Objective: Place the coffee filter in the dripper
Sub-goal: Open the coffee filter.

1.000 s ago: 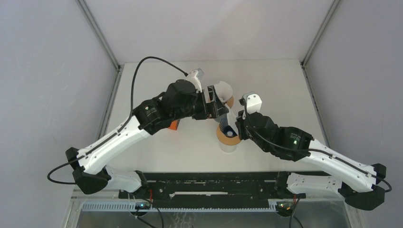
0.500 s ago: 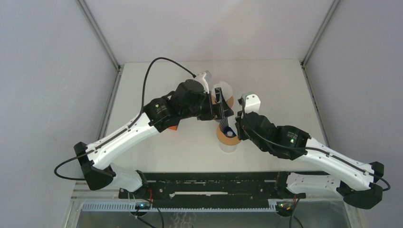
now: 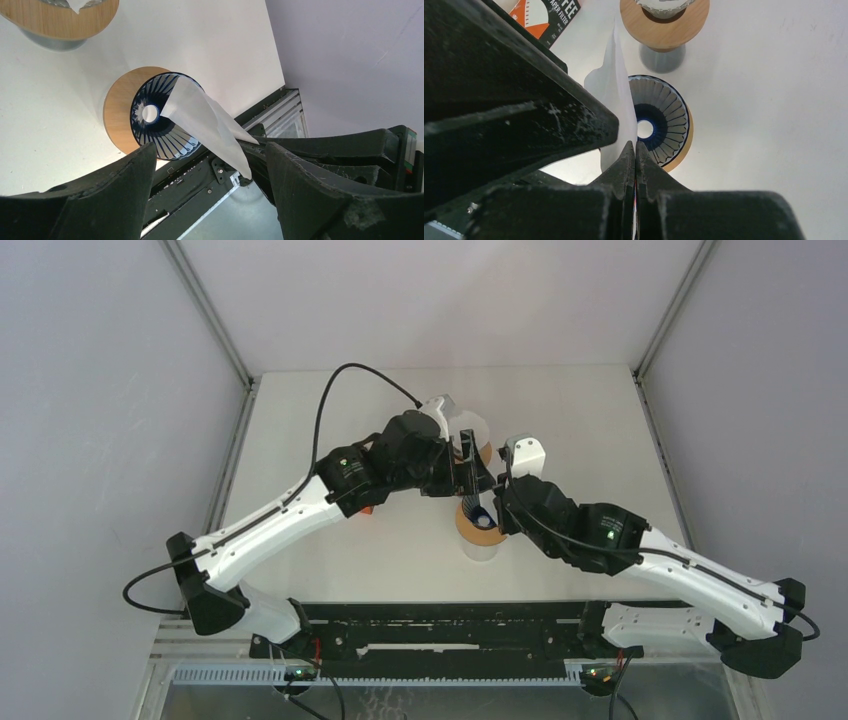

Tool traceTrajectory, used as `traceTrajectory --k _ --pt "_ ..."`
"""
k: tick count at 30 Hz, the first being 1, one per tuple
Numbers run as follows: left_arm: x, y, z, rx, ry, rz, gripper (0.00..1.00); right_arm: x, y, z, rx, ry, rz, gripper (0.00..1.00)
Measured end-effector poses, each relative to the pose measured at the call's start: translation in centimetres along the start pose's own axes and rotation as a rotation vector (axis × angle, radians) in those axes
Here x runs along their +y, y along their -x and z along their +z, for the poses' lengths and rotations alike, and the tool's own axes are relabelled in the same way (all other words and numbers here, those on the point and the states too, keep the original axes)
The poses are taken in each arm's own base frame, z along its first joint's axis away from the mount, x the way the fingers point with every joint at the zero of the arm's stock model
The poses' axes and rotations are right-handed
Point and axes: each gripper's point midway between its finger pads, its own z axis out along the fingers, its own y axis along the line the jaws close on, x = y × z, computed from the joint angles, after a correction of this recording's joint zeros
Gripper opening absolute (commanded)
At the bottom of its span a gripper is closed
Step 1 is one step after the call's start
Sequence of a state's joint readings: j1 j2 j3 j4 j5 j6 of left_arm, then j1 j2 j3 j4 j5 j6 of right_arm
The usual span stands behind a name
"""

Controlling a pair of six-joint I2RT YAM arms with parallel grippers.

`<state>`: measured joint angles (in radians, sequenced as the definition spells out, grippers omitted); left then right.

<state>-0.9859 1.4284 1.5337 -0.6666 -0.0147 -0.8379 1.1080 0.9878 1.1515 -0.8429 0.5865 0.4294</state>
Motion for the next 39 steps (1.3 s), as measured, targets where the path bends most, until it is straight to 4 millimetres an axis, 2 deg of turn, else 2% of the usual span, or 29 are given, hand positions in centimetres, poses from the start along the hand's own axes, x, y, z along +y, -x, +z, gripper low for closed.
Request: traceTrajectory --k 13,29,34,39 --pt "1.2 -1.1 0.4 0.034 0.059 0.016 0.66 -0.2 -0.1 -0.2 0.016 -0.009 -0.006 0.00" --pt "3.9 -2.1 0.8 0.077 0.184 0.070 0.64 0.3 -0.8 0.1 0.053 -0.006 0.004 0.00" --pt "4.2 -2.0 1.2 0.084 0.202 0.081 0.65 0.6 -1.0 0.7 0.077 -0.011 0.017 0.00" --pt "4.2 -2.0 1.5 0.093 0.209 0.097 0.65 0.0 -1.3 1.3 0.105 -0.030 0.043 0.01"
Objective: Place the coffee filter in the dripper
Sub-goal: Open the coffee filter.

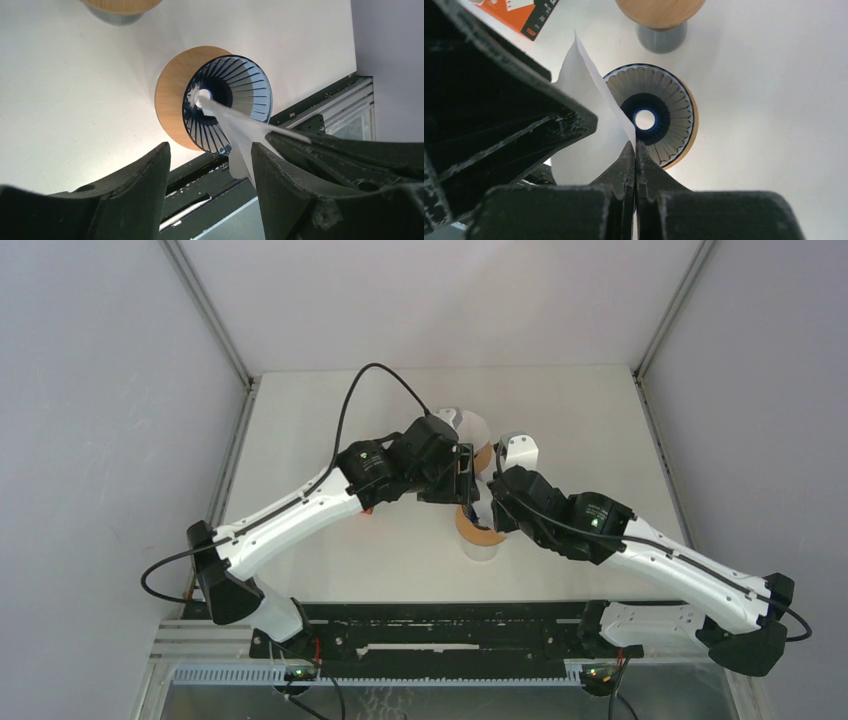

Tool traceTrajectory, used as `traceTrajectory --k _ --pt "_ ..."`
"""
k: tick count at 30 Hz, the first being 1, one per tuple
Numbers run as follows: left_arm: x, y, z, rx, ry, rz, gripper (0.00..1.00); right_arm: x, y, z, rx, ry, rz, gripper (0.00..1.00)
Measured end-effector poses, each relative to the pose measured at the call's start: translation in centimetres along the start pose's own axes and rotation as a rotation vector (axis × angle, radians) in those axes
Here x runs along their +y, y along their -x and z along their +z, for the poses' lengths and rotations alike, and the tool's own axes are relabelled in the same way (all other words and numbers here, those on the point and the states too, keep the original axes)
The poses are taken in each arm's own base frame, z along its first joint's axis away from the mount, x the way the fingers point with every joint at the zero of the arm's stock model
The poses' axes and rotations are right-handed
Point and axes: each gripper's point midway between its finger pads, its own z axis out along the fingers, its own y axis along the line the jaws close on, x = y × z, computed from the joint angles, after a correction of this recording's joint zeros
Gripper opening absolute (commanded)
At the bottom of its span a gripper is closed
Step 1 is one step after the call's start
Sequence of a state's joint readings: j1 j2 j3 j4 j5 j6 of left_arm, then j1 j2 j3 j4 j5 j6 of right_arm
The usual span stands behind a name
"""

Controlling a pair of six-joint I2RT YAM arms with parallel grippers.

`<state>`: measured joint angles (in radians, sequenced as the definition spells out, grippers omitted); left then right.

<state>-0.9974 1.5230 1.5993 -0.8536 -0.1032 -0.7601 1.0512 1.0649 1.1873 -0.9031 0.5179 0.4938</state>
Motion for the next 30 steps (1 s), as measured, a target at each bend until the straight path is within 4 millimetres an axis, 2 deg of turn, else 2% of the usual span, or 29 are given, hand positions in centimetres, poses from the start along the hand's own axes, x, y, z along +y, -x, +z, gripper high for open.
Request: traceTrajectory --k 7,12,22,30 --pt "0.7 -0.8 0.7 0.034 0.032 0.017 0.63 -1.4 0.0 0.5 0.022 -0.035 0.037 0.03" --pt "1.0 -1.1 1.2 0.049 0.046 0.034 0.59 -2.2 0.2 0.8 0.024 -0.058 0.054 0.08" --pt "1.8 -1.9 2.2 0.084 0.080 0.058 0.55 -3.8 0.5 1.3 0.036 -0.088 0.061 0.27" --pt "2.2 -2.2 2.3 0.100 0.093 0.071 0.55 -4.8 -0.5 2.2 0.080 -0.101 0.054 0.41"
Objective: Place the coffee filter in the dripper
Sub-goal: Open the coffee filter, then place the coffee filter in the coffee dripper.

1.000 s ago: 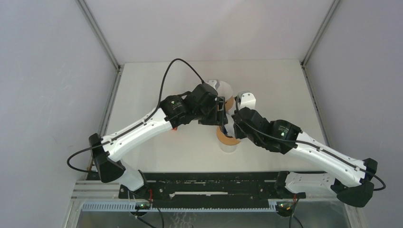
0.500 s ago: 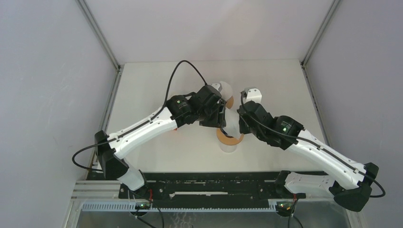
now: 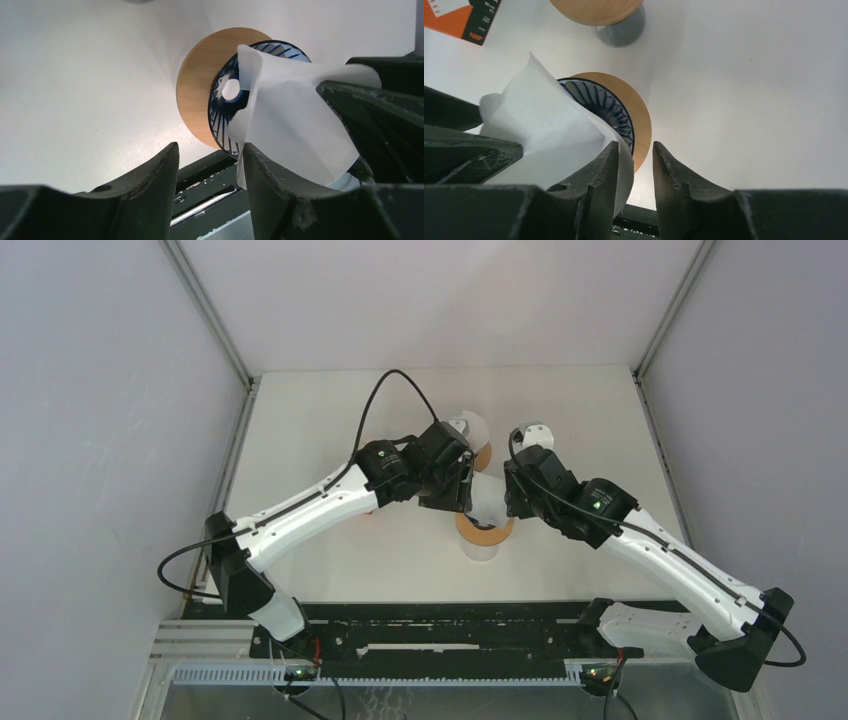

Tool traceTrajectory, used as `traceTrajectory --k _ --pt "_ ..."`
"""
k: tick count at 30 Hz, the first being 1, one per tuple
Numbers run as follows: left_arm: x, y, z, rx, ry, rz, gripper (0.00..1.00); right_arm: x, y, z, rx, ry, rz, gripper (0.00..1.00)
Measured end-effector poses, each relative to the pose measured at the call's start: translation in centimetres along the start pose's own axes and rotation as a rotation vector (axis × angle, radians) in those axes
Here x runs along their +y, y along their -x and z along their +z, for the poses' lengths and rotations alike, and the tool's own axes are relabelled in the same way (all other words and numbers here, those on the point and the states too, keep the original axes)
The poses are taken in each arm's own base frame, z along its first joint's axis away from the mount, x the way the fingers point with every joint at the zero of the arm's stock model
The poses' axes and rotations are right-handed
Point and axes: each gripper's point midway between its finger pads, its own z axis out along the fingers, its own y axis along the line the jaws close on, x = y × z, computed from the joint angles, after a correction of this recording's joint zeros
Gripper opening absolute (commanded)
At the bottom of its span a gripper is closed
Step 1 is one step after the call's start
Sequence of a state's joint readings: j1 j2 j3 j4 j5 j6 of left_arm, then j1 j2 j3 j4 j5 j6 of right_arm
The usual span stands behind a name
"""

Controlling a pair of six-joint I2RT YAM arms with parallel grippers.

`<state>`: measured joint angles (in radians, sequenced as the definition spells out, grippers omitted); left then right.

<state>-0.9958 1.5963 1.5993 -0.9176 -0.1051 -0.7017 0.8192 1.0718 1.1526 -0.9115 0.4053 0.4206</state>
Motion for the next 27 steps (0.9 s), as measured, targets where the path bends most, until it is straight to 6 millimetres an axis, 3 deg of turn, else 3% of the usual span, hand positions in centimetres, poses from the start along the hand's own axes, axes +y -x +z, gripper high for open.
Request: traceTrajectory --k 9,22,27 --pt "0.7 0.1 0.1 0.010 0.016 -0.007 0.54 -0.7 -0.6 1.4 0.055 0.007 -0.005 0.49" --pt "1.1 -1.0 1.8 0.067 0.038 0.025 0.54 -0.9 -2.6 3.2 0.119 0.013 -0.037 0.59" --pt "1.0 -1.1 1.8 0.072 0.033 0.025 0.54 -0.9 -2.4 3.2 0.118 0.029 -0.022 0.69"
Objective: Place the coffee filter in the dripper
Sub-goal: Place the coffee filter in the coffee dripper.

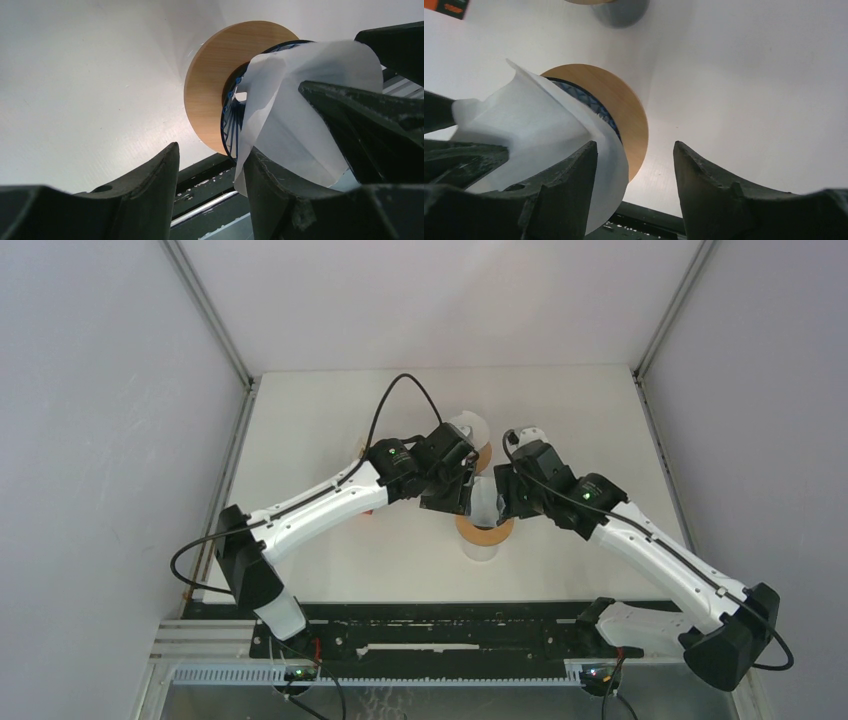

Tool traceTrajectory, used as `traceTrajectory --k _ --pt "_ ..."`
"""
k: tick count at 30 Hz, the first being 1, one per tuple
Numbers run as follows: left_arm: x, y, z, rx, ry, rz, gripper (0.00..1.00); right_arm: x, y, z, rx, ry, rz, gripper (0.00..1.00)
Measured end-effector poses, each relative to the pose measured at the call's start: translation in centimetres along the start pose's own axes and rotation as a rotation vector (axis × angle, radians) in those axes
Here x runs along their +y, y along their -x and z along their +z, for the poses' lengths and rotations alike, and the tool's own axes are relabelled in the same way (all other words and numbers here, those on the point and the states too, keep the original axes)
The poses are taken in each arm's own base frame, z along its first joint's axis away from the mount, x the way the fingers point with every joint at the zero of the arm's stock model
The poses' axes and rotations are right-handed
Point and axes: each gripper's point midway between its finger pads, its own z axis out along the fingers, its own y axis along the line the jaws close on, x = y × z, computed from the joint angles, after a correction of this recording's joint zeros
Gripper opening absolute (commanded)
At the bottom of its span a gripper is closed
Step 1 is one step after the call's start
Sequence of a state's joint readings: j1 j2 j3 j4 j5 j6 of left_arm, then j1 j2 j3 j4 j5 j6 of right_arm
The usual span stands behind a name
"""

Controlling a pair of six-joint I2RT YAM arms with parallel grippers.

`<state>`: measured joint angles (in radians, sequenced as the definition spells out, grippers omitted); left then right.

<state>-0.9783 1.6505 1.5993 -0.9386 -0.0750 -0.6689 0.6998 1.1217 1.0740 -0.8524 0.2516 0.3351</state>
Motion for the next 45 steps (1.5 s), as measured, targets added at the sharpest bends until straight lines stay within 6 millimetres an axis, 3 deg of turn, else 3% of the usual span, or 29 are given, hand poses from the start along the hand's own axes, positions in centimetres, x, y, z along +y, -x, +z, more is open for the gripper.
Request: traceTrajectory --k 4,10,17,22,28,34,45 --pt "0.0 0.0 0.0 0.000 0.000 0.004 0.54 0.9 0.7 -0.7 -0.032 0.067 0.019 0.77" --pt "0.0 0.0 0.0 0.000 -0.001 0.006 0.54 2.0 1.7 -1.4 -0.069 0.146 0.036 0.78" --pt "0.0 0.0 0.0 0.000 -0.002 0.007 0.54 1.7 0.9 1.0 -0.007 0.111 0.022 0.78" --pt "0.0 0.0 0.0 0.000 -0.002 0.007 0.54 0.8 -0.8 2.8 0.044 0.072 0.014 0.78" --pt "-0.1 0.1 0.0 -0.003 -0.004 0.006 0.54 0.6 -1.8 3.9 0.062 0.067 0.004 0.78" --pt "-0.1 0.2 0.0 -0.006 -0.007 0.006 0.54 0.7 -1.5 3.7 0.048 0.074 0.003 0.79" --pt "-0.2 0.2 0.0 -0.009 -0.008 0.006 0.54 1.4 0.5 0.9 -0.038 0.163 0.031 0.81"
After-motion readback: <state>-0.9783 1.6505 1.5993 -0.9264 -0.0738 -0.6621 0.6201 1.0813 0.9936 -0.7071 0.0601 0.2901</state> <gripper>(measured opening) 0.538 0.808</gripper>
